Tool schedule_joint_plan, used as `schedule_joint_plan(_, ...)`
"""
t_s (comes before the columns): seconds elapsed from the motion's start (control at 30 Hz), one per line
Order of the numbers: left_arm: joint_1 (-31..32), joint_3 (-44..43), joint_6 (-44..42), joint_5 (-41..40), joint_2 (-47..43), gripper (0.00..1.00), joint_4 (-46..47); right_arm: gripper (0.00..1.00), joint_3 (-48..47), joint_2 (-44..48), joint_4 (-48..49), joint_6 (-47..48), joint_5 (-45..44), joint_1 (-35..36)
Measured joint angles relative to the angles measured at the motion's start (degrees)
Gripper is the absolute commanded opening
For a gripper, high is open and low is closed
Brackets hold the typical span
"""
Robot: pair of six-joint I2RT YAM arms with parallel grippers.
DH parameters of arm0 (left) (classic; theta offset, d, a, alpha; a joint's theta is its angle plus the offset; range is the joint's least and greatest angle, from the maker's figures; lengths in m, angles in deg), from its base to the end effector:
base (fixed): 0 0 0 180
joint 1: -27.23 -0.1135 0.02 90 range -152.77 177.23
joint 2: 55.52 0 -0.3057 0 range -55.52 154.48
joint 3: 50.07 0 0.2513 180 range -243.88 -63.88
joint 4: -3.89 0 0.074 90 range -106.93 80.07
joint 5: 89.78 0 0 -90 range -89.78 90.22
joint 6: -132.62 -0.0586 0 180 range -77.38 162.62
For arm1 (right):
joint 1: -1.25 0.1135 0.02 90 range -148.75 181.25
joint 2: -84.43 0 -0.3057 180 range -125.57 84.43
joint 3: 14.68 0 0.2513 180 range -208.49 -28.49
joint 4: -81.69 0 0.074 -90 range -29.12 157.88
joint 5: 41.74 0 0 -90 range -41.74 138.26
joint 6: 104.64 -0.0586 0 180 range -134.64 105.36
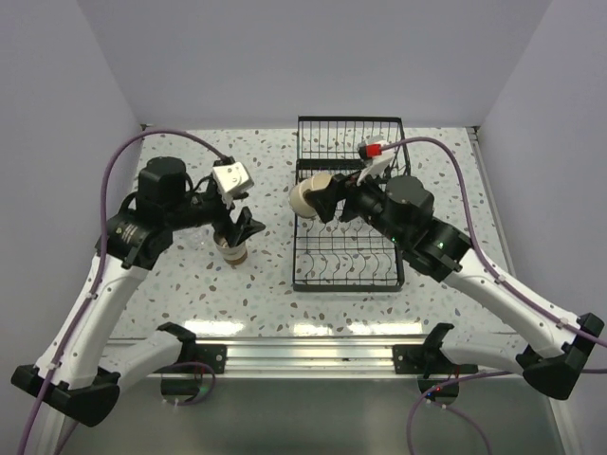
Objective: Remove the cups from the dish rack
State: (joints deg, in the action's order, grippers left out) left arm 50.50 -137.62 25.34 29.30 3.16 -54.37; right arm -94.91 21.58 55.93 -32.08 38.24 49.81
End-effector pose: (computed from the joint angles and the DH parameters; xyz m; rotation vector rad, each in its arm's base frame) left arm 0.1635 -0.1013 0.4345 0.9980 1.8083 -0.5913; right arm 0.1735 0.1811 0.4414 -0.3440 1.7322 0.6987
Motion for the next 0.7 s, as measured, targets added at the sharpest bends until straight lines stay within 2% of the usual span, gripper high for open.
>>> schedule_joint_plan(0.2, 0.0, -2.4, 4.9, 15.5, -2.0, 0.82, 7.5, 0.07, -0.2, -0.4, 9.3, -8.1, 6.0, -2.7)
schedule_joint_plan(0.3, 0.0, -2.5, 8.0, 20.6, -0.9, 0.81, 11.8, 0.06, -0.2, -0.6, 13.0, -11.4, 7.4, -3.0)
schedule_joint_plan(0.57, 0.0, -2.4, 16.5, 24.6, 3.3, 0.73, 21.7, 0.05, 1.2, 0.1, 23.1, -17.9, 10.1, -3.5)
schedule_joint_plan(0.7, 0.0, -2.4, 22.3, 25.5, 4.7, 0.63, 27.9, 0.05, 2.1, 0.7, 27.1, -20.6, 12.0, -3.3)
